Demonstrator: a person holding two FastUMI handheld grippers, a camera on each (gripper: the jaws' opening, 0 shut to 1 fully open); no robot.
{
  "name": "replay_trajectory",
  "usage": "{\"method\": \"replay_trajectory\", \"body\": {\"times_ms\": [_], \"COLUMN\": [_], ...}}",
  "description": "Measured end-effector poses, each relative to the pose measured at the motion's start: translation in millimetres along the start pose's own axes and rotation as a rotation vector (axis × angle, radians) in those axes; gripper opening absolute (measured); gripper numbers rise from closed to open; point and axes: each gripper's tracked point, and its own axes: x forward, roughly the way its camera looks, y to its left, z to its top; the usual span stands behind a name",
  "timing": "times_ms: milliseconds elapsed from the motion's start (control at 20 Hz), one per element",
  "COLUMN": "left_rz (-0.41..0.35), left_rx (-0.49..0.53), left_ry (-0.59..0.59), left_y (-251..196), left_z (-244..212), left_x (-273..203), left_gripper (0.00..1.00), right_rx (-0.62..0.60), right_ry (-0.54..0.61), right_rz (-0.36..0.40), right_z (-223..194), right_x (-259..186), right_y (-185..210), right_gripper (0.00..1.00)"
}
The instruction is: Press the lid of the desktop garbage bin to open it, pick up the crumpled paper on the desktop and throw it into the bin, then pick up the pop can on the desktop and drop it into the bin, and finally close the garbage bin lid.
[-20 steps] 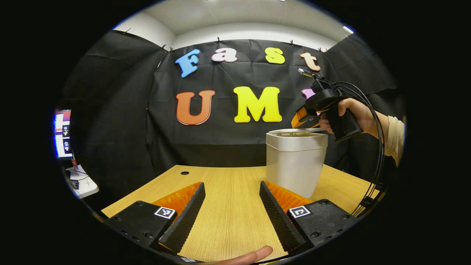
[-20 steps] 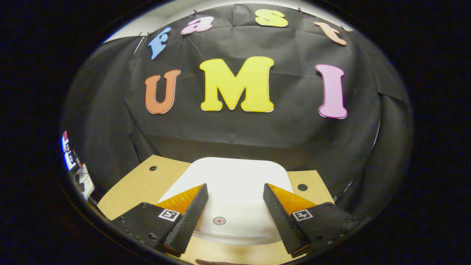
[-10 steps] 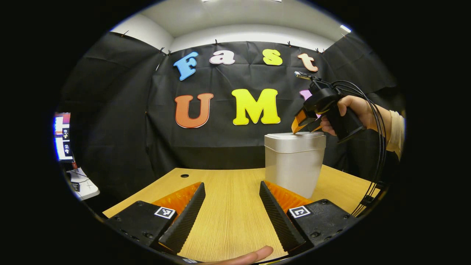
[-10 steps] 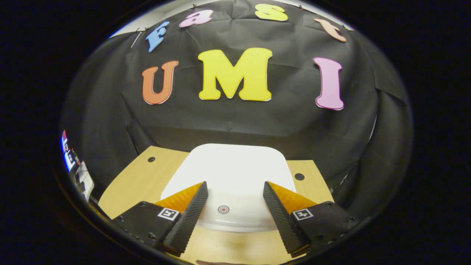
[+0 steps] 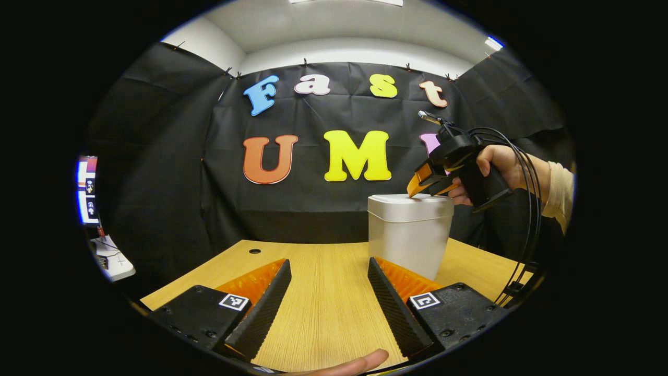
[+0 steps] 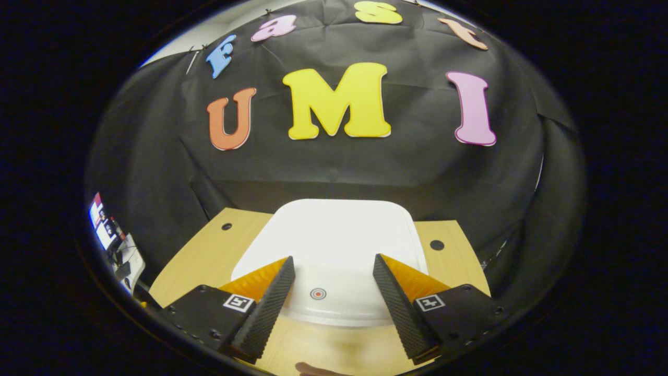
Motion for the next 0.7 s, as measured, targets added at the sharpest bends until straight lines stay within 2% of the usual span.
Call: {"method": "replay_trajectory", "body": {"times_ms": [200, 300, 450, 700], "left_rz": [0.008, 0.012, 0.011, 0.000], "left_rx": [0.003, 0.005, 0.006, 0.014], "left_ry": [0.012, 0.008, 0.020, 0.050], "left_y": [3, 3, 3, -7], "left_z": [-3, -2, -6, -13], "left_x": [0, 1, 3, 5], "left_gripper": [0.96, 0.96, 0.96, 0.96], "right_rx": [-0.018, -0.048, -0.022, -0.026], "right_ry": [-0.054, -0.095, -0.172, -0.307], "right_rz": [0.000, 0.023, 0.056, 0.003], "right_z": [6, 6, 3, -12], "right_x": [5, 5, 3, -17], "right_y": [2, 3, 1, -5], "right_gripper": [0.95, 0.95, 0.96, 0.95]}}
